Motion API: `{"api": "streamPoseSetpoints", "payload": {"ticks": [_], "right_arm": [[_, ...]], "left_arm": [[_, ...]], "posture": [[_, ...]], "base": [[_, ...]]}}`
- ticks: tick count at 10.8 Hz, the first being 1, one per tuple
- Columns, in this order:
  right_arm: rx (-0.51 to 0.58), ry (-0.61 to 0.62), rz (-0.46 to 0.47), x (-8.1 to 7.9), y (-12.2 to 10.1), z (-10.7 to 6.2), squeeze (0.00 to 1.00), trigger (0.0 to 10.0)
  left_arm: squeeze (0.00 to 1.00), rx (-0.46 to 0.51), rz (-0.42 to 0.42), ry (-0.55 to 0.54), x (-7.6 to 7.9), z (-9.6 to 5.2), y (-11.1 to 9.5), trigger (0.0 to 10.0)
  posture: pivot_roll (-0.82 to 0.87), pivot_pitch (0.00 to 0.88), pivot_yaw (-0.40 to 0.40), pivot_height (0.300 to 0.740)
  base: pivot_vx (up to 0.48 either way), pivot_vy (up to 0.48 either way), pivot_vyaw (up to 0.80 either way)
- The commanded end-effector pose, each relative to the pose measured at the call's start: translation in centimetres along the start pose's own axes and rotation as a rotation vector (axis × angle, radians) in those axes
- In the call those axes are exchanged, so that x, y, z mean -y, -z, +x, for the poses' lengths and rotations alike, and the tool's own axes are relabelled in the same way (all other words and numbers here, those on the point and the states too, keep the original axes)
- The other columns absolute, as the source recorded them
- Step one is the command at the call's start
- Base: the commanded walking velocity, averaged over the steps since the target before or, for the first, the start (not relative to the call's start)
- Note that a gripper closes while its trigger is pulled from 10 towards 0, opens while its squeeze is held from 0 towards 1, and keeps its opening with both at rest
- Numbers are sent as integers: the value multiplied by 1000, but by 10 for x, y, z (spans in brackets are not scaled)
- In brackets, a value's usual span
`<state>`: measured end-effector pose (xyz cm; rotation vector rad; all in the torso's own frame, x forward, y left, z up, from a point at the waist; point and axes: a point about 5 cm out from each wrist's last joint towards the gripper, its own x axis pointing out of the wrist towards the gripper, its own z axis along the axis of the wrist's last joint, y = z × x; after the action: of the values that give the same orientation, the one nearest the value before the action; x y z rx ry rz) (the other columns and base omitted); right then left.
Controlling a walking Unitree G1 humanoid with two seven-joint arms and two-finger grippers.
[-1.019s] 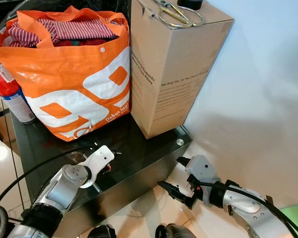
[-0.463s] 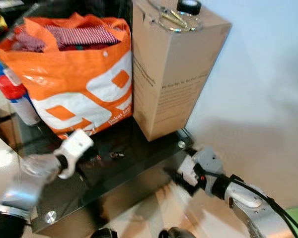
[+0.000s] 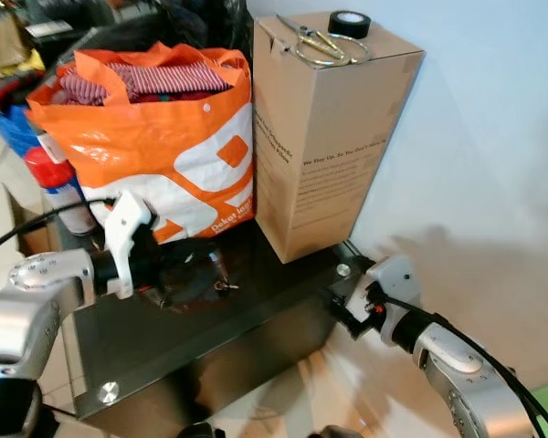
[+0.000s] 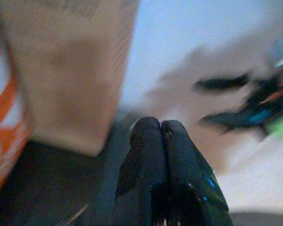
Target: Hang keys on a hook
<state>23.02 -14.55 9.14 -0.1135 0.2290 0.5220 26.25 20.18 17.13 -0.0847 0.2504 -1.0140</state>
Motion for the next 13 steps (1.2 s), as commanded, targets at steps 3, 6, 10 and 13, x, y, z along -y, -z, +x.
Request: {"api": "streamPoseSetpoints", "payload": {"ticks": [3, 6, 10, 13], "right_arm": [[36, 180, 42, 14, 1, -8, 0, 10000], [63, 249, 94, 10, 2, -12, 0, 10000], [87, 234, 110, 3, -2, -3, 0, 10000], [104, 163, 98, -3, -9, 8, 0, 10000]], "left_arm": [[0, 203, -109, 145, 12, -2, -32, 0], [0, 401, -258, 249, 25, -9, -50, 0], [0, 257, -214, 72, 19, 3, -36, 0], [0, 2, 59, -630, -40, 9, -4, 0]], "posture": [[-120, 0, 19, 732], [-114, 0, 36, 732], [-96, 0, 34, 732], [-102, 0, 30, 732]], "base": [[0, 0, 0], [0, 0, 0], [0, 0, 0], [0, 0, 0]]}}
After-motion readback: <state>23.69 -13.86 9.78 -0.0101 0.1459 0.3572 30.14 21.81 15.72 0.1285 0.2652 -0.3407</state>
